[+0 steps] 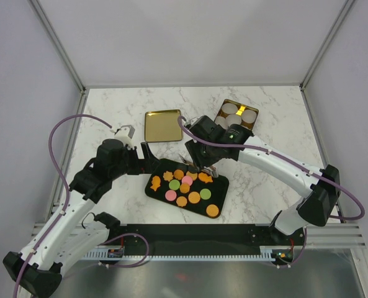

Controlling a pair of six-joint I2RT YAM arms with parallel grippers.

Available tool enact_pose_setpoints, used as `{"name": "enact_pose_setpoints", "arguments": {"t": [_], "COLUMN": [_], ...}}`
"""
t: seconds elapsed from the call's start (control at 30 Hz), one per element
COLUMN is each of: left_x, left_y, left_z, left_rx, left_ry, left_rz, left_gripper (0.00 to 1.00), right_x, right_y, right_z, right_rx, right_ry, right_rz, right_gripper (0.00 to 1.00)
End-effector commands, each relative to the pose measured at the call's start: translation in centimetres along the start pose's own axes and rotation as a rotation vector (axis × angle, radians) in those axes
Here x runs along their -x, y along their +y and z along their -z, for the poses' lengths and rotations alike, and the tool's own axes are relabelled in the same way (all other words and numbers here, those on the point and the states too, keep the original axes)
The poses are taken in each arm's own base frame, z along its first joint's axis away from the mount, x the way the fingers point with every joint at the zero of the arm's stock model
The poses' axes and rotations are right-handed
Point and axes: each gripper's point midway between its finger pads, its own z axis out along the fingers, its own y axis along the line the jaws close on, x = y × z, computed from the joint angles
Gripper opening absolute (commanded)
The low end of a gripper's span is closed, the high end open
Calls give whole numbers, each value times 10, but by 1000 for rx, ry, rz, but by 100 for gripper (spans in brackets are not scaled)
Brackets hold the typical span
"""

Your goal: Pack the cookies

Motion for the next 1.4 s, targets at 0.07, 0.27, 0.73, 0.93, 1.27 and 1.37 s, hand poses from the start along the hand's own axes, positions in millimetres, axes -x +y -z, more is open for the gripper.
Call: {"name": "enact_pose_setpoints", "arguments": {"t": [0.07,0.27,0.73,0.93,1.27,1.37], "left_x": [4,4,3,3,3,3], "left_y": [-2,-2,-2,-3,-2,-2], "left_z": [3,3,2,3,3,4], "left_rx": [-13,-13,-15,-17,-17,-17], "left_ry": [-10,-9,-6,-7,-7,-7], "left_rz": [-37,-36,-33,-33,-35,-35], "left_gripper": [98,98,98,98,98,98], "right_x": [-6,-15,-29,-33,-35,-37], "right_y": [-6,-9,-8,-7,-4,-6], "right_z": [13,12,5,1,-7,-8], "right_rx": [-14,-22,-21,-19,-28,-37], "right_ry": [-6,14,53,65,77,81], "right_rz": [6,10,25,31,41,35], "right_gripper": [54,55,57,57,57,57]}}
